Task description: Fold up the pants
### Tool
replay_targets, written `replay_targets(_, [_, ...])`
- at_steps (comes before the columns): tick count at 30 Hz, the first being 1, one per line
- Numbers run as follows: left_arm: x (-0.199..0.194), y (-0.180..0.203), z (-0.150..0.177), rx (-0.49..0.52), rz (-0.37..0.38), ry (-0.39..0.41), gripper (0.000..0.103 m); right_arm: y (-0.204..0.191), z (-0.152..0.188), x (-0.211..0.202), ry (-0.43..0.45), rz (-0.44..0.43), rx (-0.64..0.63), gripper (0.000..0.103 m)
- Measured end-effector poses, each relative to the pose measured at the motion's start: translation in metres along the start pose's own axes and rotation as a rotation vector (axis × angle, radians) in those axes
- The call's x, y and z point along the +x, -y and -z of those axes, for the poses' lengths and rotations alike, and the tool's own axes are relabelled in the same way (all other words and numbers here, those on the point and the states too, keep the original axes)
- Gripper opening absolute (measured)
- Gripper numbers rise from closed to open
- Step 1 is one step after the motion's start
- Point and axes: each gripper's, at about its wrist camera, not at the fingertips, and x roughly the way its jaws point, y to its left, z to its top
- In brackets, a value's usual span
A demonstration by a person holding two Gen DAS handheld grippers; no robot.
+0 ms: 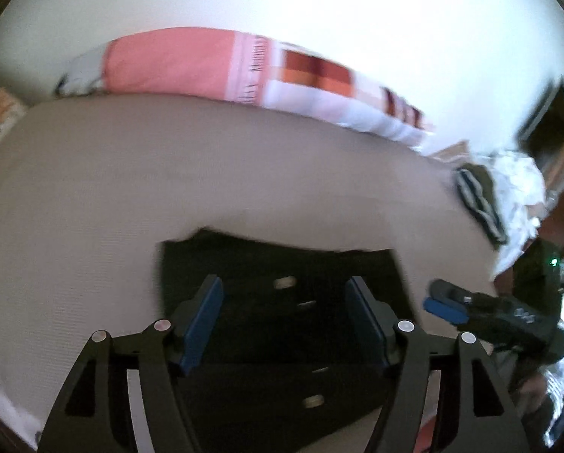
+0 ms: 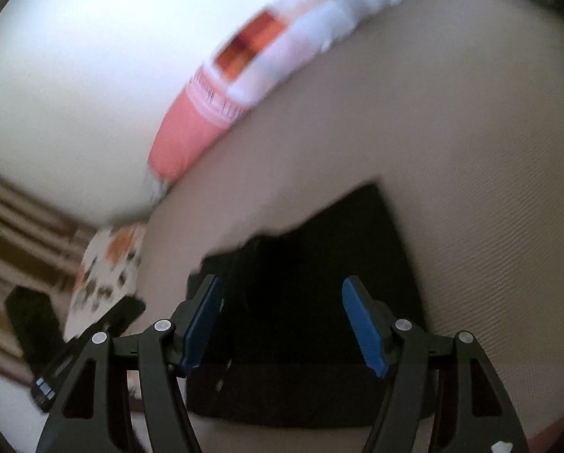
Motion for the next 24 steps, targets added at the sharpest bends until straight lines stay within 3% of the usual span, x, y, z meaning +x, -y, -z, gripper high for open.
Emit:
replay_targets(4, [0.002, -0.038, 0.013, -0.054, -0.075, -0.033, 0.068, 0.005, -0.001, 0.026, -0.137, -0.033, -0.032, 0.065])
replay_targets(9, [0.004, -0.072, 0.033, -0.12, -0.111, -0.056, 0.068, 0.019, -0.003, 0.044, -0.199, 0.042, -0.084, 0.065])
replay_targets(15, [0.009, -0.092, 0.05, -0.171, -0.133, -0.096, 0.068, 0.024, -0.015, 0.062, -0.195, -0.108, -0.086, 0.064])
replay_targets(18, [0.015, -0.092, 0.05, -0.175, -0.136, -0.108, 0.068, 0.019, -0.022, 0.078, -0.197, -0.144, -0.09, 0.05])
replay_targets(21, [0.021, -0.087, 0.045, -0.177, -0.135, -0.108, 0.068, 0.012, -0.025, 0.092, -0.214, -0.164, -0.055, 0.018])
replay_targets(24, [0.025, -0.08, 0.04, -0.171, -0.125, -0.102, 0.068, 0.003, -0.027, 0.072, -0.16, -0.181, -0.072, 0.012])
